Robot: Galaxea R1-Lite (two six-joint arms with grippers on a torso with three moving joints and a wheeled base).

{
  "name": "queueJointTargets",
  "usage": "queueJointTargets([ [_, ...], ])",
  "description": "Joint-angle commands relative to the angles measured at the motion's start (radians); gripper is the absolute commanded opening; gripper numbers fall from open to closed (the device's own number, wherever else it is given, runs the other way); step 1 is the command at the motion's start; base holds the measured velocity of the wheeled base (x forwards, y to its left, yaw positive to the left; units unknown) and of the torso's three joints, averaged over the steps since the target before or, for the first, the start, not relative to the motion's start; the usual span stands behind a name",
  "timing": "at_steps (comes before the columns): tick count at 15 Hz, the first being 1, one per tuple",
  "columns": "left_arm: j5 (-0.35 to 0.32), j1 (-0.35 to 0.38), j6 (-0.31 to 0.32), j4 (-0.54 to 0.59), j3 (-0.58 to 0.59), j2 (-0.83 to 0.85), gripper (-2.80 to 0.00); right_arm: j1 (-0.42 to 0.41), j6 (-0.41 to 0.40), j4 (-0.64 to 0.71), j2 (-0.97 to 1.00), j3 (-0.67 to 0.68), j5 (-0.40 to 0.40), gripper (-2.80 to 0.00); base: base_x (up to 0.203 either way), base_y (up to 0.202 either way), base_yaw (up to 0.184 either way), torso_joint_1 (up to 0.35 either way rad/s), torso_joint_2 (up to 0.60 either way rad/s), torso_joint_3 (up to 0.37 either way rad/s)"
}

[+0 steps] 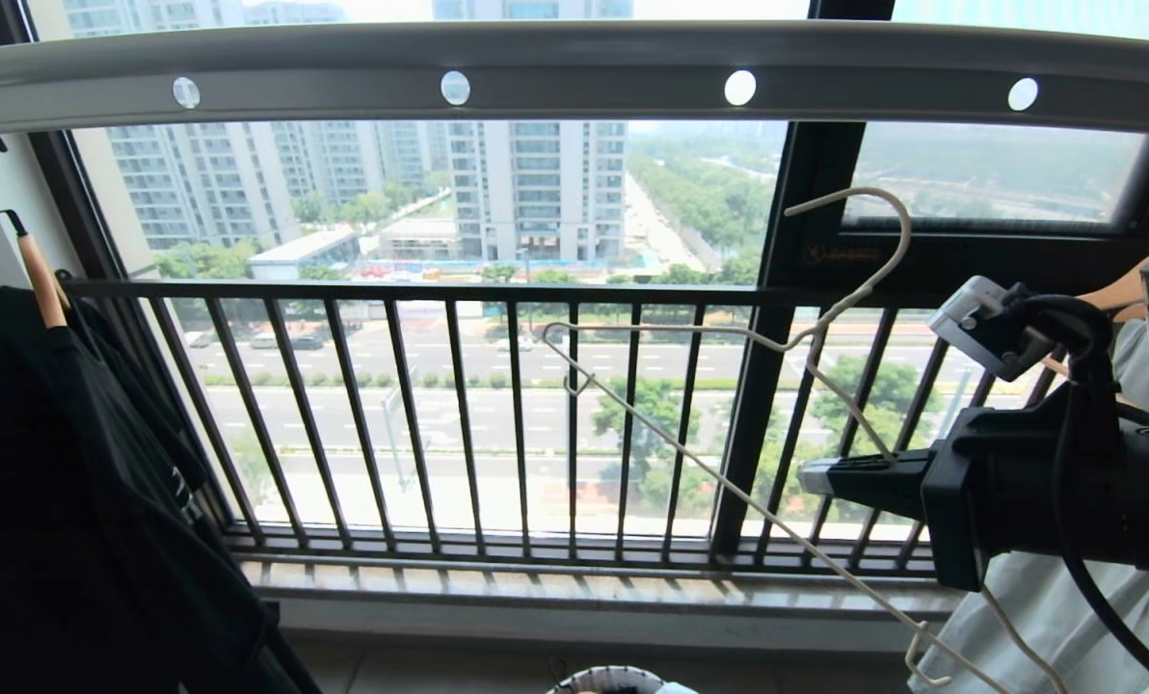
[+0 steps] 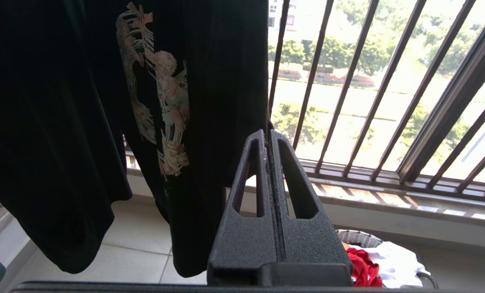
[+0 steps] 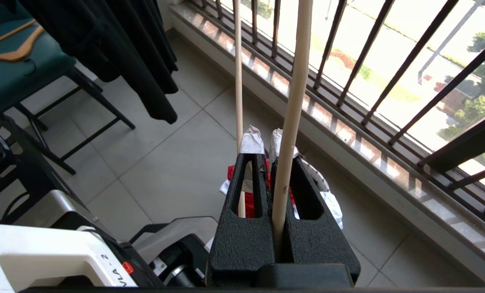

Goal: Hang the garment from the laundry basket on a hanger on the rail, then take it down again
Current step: Pick up the clothes rack on the clothesline, then pick up clothes from the basket

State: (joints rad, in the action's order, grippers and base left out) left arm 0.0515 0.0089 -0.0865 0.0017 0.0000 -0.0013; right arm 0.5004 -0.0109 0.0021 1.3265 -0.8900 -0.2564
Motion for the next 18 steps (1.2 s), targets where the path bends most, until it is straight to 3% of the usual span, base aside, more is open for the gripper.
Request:
queueJointTargets([
  [1, 0.001, 0.000, -0.001, 0.000, 0.000, 0.001, -2.80, -0.010, -0.001, -0.019, 0.042, -0.003, -0.003, -2.80, 0.000, 0.000, 0.000, -0.095, 0.21, 0.109],
  [18, 0.001, 0.000, -0.001, 0.000, 0.000, 0.001, -2.80, -0.029, -0.017, -0.019, -0.039, 0.013, -0.007, -2.80, 0.000, 0.000, 0.000, -0.132, 0.29, 0.153],
])
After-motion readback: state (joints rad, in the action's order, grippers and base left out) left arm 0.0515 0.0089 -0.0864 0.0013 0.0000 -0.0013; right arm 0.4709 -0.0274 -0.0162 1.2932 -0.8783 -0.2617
